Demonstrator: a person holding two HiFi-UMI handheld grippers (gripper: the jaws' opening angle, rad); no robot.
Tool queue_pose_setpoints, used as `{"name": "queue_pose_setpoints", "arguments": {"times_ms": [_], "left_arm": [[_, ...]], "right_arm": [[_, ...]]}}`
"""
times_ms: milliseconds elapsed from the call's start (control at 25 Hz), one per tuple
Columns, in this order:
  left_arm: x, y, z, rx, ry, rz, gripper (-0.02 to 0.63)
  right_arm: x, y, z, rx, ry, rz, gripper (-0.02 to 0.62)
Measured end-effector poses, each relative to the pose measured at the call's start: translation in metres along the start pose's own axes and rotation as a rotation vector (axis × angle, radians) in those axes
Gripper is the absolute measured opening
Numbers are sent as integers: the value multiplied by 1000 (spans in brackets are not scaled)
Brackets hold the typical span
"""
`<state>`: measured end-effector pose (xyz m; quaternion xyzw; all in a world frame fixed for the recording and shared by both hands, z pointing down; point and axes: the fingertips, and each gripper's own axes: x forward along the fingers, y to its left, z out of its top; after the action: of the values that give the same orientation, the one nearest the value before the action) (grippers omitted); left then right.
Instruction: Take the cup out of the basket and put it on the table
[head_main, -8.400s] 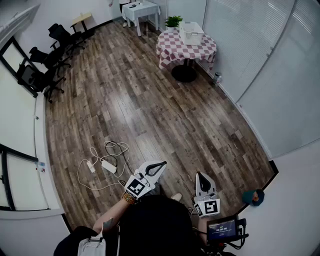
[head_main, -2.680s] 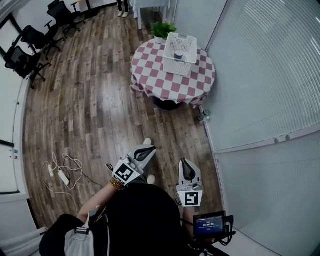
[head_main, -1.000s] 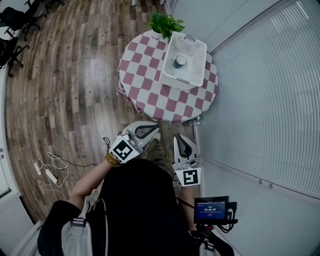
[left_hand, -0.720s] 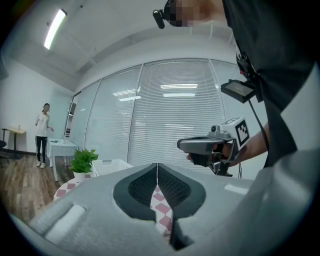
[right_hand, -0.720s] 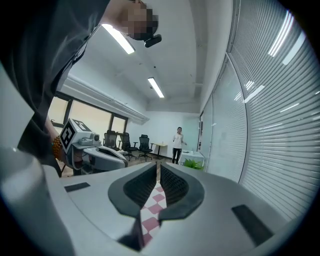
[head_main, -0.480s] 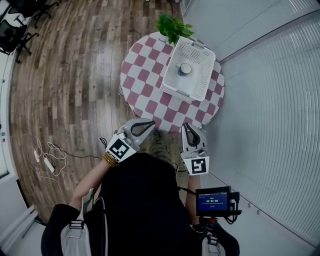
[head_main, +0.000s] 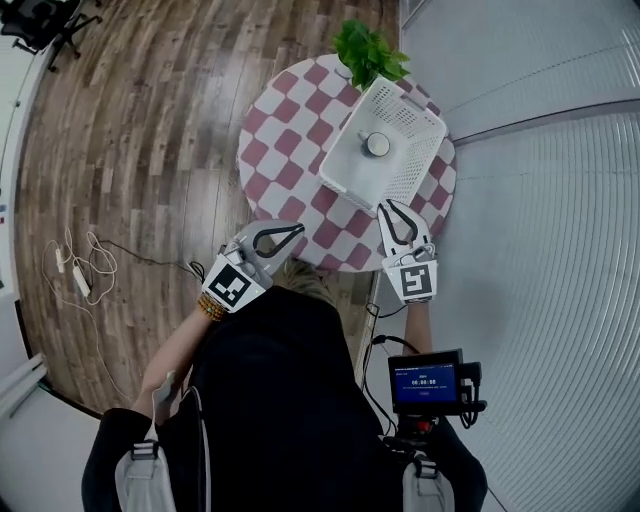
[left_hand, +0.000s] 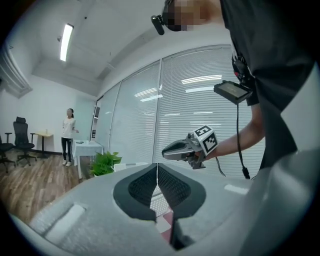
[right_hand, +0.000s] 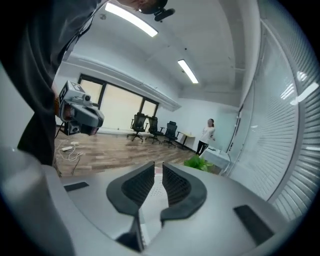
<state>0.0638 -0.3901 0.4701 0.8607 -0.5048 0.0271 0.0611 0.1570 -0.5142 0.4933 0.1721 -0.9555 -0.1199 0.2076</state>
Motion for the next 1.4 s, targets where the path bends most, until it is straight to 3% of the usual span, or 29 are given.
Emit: {"name": "queue_pose_setpoints", "arguments": {"times_ms": [560, 840, 1120, 1280, 1400], "left_arm": [[-48, 50, -15, -66, 30, 366, 5], [-79, 58, -27, -109, 35, 525, 5], [-103, 53, -43, -156, 65, 647, 5], [-107, 50, -47, -149, 83, 678, 5], [-106, 48, -48, -156, 84, 693, 5]], "right_arm": [[131, -42, -102, -275, 359, 411, 114], [160, -36, -171, -509, 570, 611, 166], [176, -48, -219, -655, 706, 692, 213], [182, -53, -244, -639, 790, 743, 213], [186, -52, -246, -593, 785, 760, 207]]}}
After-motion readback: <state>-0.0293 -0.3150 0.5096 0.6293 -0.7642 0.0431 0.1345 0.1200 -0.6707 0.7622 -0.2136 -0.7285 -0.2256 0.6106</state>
